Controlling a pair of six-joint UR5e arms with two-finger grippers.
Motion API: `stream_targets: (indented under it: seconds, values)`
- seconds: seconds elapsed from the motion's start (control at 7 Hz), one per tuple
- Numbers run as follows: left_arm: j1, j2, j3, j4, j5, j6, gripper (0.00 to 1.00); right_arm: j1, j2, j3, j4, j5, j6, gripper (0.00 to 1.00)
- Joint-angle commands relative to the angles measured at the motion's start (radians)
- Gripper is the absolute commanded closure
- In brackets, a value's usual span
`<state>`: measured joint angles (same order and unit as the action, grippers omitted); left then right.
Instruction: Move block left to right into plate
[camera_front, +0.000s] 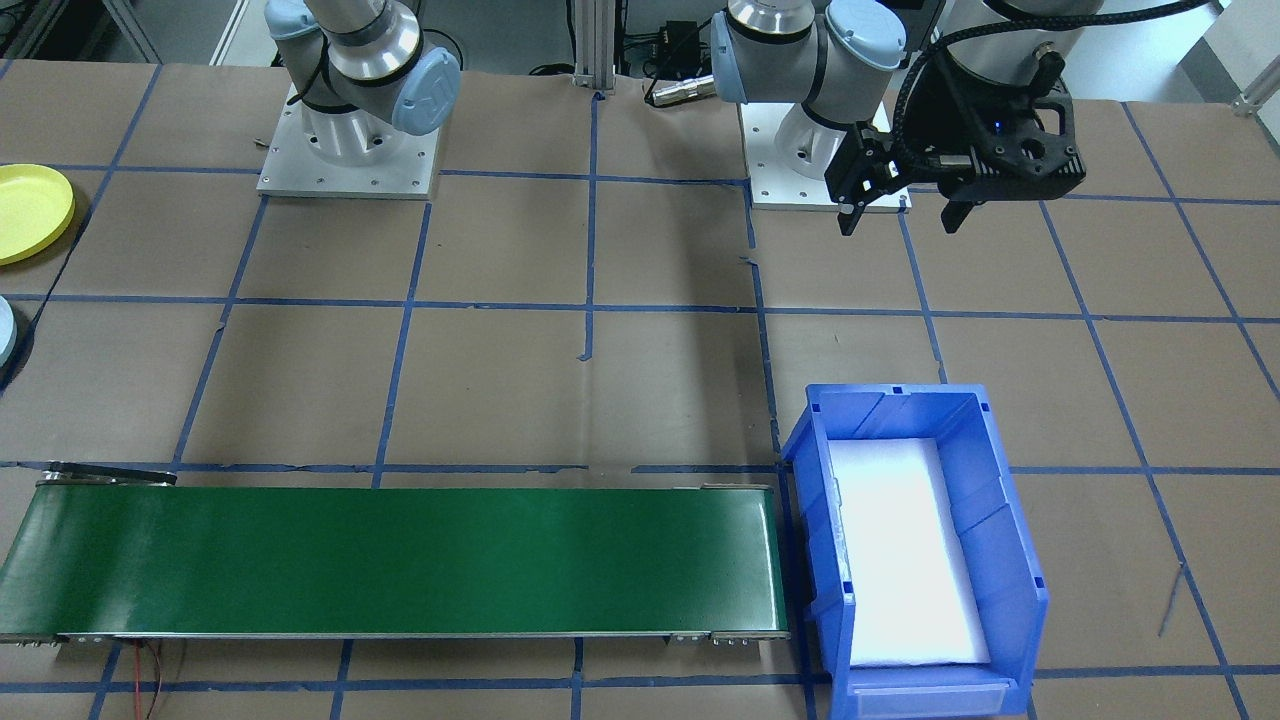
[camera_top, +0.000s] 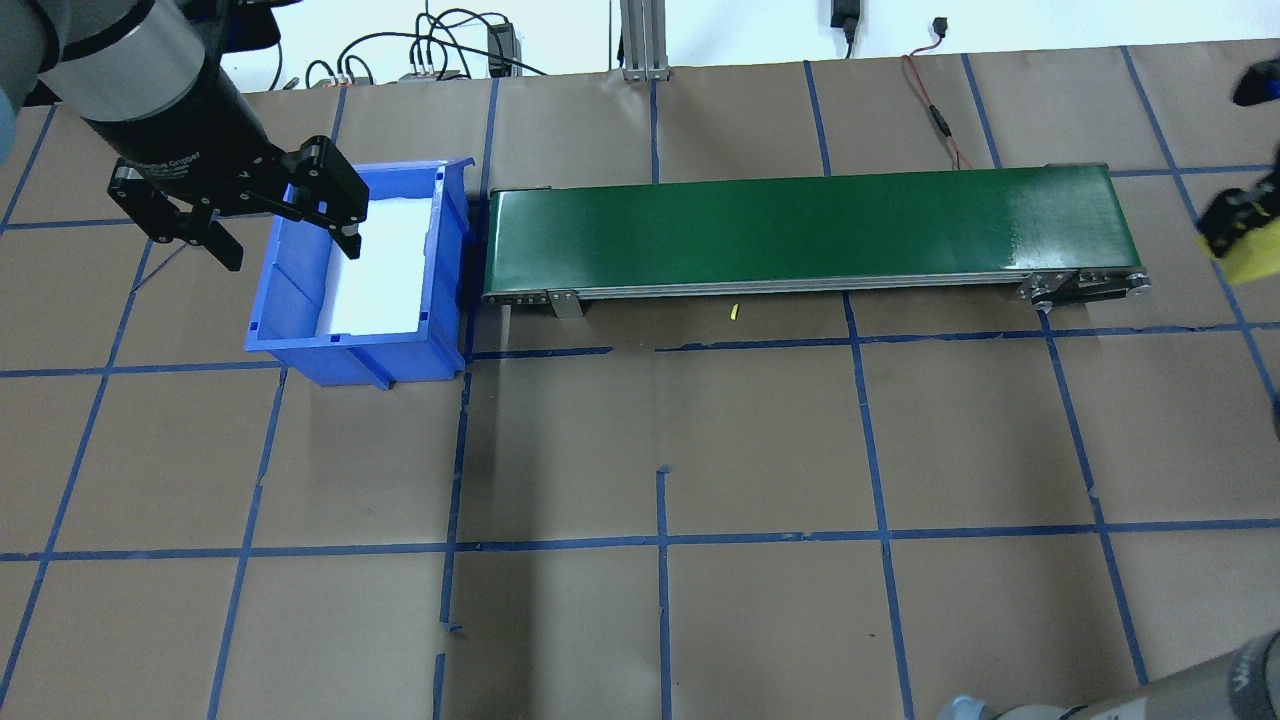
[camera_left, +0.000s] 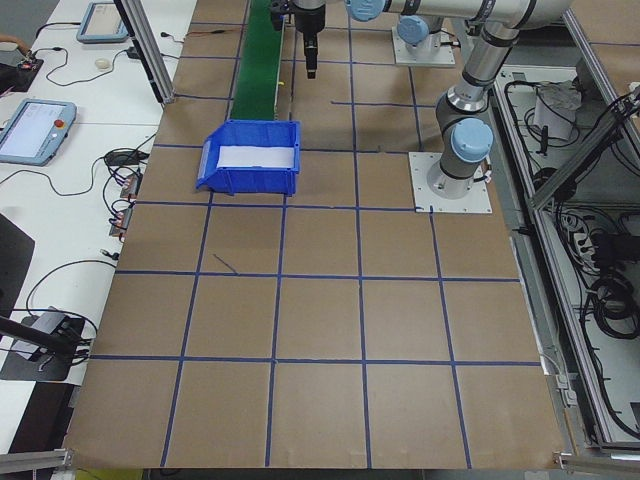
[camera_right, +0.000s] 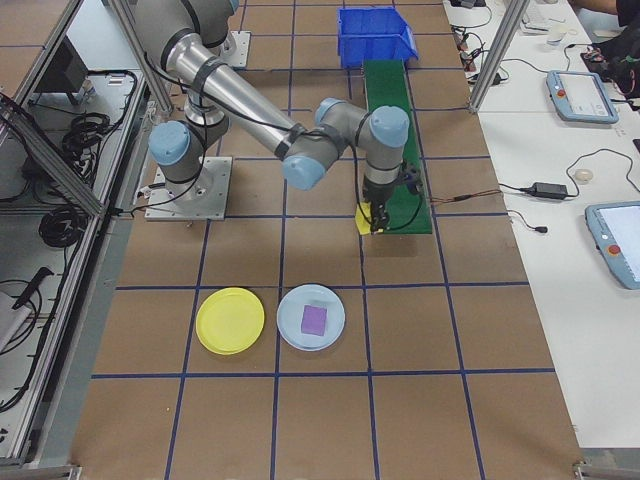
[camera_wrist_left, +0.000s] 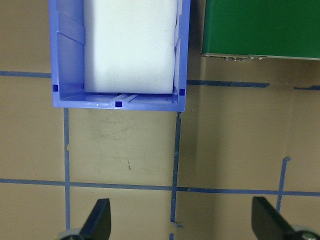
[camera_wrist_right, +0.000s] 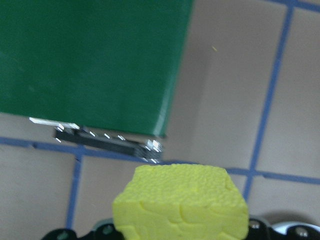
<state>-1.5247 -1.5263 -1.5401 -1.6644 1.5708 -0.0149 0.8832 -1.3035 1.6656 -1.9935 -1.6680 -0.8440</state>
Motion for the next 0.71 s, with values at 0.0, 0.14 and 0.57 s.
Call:
stream_targets:
  seconds: [0.0, 0.14, 0.57]
  values:
    - [0.0, 0.0, 0.0, 0.0, 0.0, 0.001, 0.0, -0.391, -0.087, 0.063, 0.089, -0.022, -0.288, 0.71]
    - [0.0, 0.0, 0.0, 0.0, 0.0, 0.001, 0.0, -0.518, -0.12, 0.11, 0.09, -0.019, -0.361, 0.71]
    - [0.0, 0.0, 0.0, 0.0, 0.0, 0.001, 0.0, -0.656, -0.094, 0.305, -0.076, 0.059, -0.435, 0.65]
